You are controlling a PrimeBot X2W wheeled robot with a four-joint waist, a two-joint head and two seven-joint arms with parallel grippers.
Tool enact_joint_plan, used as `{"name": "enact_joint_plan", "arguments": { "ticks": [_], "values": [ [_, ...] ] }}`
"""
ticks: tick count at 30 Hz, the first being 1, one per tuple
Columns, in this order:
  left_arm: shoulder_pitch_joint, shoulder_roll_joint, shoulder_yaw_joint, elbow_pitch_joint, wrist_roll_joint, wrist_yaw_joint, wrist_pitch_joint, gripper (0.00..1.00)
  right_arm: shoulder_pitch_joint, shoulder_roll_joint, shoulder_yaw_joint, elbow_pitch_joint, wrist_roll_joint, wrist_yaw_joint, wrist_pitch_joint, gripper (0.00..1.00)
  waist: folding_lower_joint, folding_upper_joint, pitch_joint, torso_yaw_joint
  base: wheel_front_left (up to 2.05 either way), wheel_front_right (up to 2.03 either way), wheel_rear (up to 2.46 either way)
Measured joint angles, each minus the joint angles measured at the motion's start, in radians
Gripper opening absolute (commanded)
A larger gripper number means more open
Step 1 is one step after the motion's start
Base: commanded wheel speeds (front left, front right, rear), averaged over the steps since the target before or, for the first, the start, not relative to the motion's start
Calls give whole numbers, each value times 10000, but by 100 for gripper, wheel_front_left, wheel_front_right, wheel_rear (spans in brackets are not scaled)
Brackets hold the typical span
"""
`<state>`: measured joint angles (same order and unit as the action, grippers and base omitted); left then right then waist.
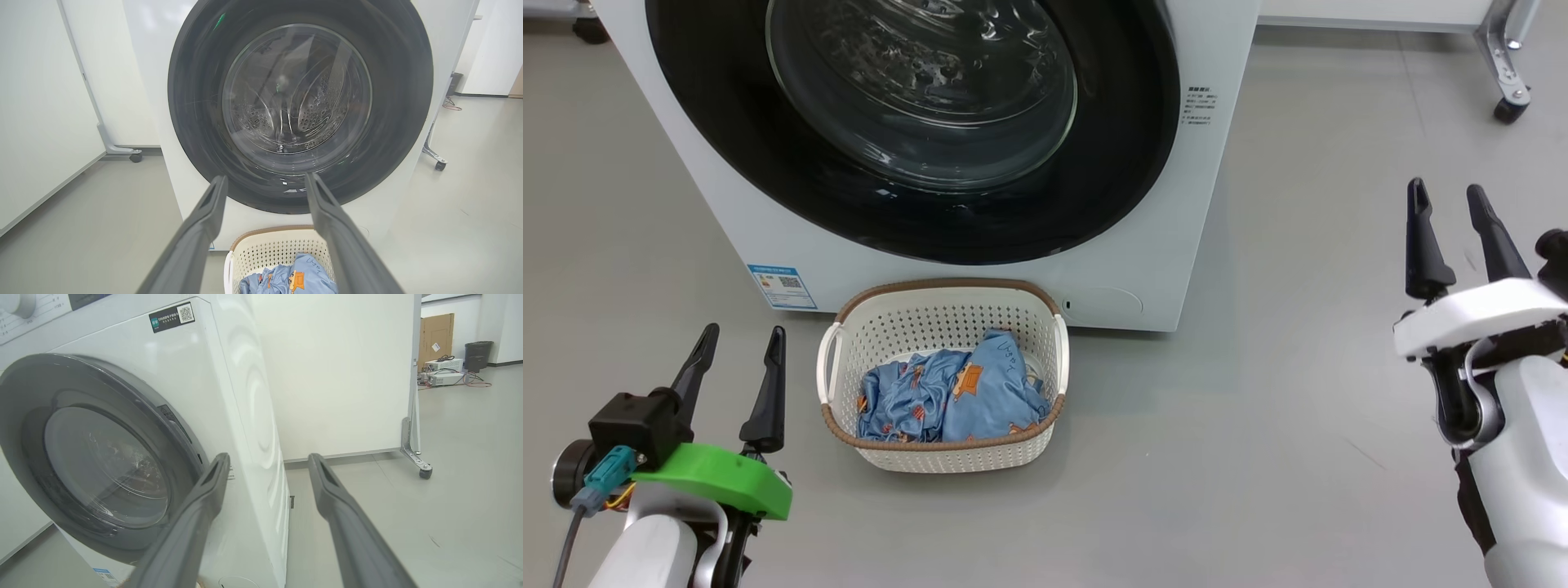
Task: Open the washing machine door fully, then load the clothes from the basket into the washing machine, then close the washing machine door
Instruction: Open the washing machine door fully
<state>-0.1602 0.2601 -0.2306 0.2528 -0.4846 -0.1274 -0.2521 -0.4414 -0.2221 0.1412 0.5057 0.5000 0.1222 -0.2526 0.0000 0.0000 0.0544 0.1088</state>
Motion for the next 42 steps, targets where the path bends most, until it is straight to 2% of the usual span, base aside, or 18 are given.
{"name": "enact_joint_plan", "arguments": {
  "ticks": [7,14,15,16,17,21,24,27,33,42],
  "values": [
    [-14,-8,-109,-21,-6,0,0,100,-683,399,-571,-59,1041,0,2,100,0,0,225,203,0,0,0],
    [-38,-27,-297,-25,-12,0,0,100,-1093,1446,-1893,44,3298,0,228,99,0,0,491,408,0,0,0],
    [-40,-27,-307,-27,-12,0,0,100,-1112,1574,-2123,109,3657,0,284,79,0,0,530,438,0,0,0],
    [-45,-29,-324,-27,-12,0,0,100,-1136,1645,-2336,174,4004,0,334,45,0,0,571,468,0,0,0],
    [-47,-29,-324,-27,-13,0,0,100,-1178,1659,-2518,236,4316,-2,384,0,0,0,611,500,0,0,0],
    [-141,-35,-337,-35,-13,0,0,100,-1477,1641,-3273,431,5559,-33,721,0,0,0,777,617,0,0,0],
    [-279,-46,-343,-54,-15,0,0,100,-1730,1653,-3609,589,6368,-188,1076,0,0,0,911,697,0,0,0],
    [-313,-73,-353,-61,-17,0,0,100,-1929,1638,-3680,698,6753,-316,1438,0,0,0,1006,746,0,0,0],
    [-540,-192,-424,-102,-84,0,0,100,-2739,1615,-3726,867,7549,-802,2477,0,0,0,1312,895,0,0,0],
    [-895,-261,-617,-199,-100,0,0,100,-4227,1565,-3498,855,7948,-1639,3739,0,0,0,1775,1131,0,0,0]
  ]
}}
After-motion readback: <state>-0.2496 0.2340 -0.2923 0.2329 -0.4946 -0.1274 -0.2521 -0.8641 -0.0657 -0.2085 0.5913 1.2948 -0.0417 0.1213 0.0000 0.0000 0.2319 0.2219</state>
